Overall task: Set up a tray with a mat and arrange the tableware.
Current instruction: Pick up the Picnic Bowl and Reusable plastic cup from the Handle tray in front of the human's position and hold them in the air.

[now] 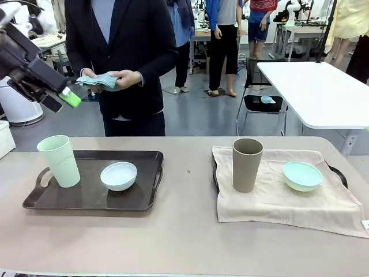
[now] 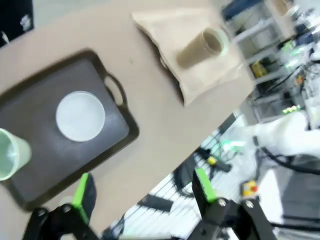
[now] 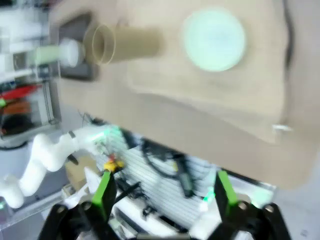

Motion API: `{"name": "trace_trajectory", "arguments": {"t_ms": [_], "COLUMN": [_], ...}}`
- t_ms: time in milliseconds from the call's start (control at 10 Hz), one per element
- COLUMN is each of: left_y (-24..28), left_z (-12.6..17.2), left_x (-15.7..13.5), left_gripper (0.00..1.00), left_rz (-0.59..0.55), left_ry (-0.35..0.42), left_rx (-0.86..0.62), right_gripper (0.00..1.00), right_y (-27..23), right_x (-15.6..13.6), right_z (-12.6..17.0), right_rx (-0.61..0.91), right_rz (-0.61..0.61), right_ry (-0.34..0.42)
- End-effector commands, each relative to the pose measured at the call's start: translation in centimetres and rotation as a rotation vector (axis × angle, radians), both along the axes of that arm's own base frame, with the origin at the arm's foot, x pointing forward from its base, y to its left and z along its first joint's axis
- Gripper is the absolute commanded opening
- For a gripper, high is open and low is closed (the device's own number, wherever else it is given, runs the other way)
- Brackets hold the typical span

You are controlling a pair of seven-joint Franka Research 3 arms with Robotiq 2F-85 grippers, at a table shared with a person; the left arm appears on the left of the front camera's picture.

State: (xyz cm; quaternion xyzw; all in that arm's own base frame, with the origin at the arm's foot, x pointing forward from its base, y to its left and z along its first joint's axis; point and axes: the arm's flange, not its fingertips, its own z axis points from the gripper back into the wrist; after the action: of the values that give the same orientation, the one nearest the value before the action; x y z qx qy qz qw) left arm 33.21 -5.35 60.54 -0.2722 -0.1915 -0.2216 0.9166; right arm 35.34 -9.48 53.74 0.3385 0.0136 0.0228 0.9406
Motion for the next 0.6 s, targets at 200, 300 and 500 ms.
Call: {"name": "trace_trajectory", "arguments": {"t_ms": [200, 300, 500], "left_y": [10.8, 13.1, 9.7], "left_z": [-4.9, -5.5, -3.8], "left_x": [3.1, 2.5, 2.9], "left_gripper": [1.0, 1.0, 1.0], "left_rz": [-0.036, -0.012, 0.032], "left_ry": [-0.008, -0.009, -0.01], "left_rx": [-0.676, -0.816, -0.493], "right_gripper": [1.0, 1.0, 1.0], "right_y": [-8.4, -9.8, -7.8], "right_x": [1.8, 1.6, -0.1], "right_z": [1.4, 0.3, 0.8], "right_rx": [0.615, 0.648, 0.573], "right_rz": [0.075, 0.029, 0.106], "right_ry": [0.278, 0.311, 0.22]}}
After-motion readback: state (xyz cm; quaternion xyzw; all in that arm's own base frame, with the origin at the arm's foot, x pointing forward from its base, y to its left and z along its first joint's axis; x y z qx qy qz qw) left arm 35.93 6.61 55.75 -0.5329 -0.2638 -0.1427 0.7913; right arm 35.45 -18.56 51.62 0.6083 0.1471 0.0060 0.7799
